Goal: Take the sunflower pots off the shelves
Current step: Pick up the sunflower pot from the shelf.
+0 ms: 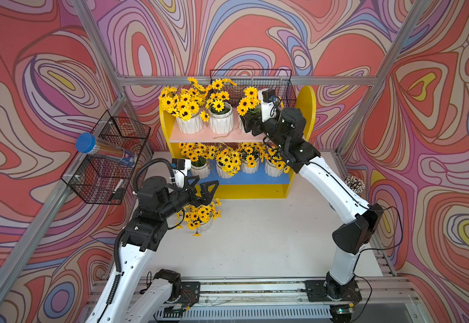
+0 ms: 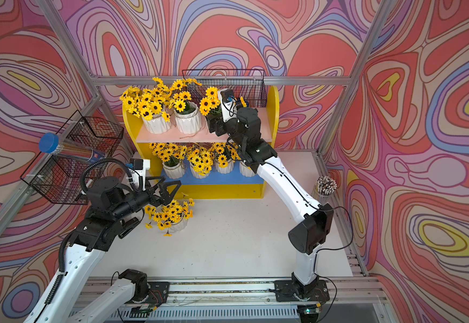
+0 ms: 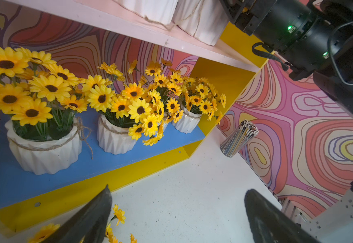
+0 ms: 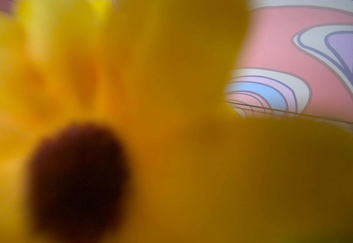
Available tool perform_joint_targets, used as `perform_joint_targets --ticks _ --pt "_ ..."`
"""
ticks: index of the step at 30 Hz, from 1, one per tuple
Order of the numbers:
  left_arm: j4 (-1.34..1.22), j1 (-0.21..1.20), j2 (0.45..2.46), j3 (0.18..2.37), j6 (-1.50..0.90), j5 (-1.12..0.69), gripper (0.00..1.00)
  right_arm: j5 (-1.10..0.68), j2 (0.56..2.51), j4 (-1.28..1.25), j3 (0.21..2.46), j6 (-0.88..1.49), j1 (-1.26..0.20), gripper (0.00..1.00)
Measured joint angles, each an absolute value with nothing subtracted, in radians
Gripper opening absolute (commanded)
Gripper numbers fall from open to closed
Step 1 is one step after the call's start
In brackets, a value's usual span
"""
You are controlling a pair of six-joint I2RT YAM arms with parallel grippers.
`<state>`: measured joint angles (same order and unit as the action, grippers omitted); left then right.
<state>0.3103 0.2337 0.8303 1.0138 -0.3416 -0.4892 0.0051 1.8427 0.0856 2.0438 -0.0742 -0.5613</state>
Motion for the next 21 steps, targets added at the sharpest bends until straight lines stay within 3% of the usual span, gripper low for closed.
perform_joint_targets --ticks 21 --pt "0.346 0.234 0.818 1.066 -0.344 -0.488 1.0 -0.015 1.666 0.124 1.892 -0.067 -0.581 0.0"
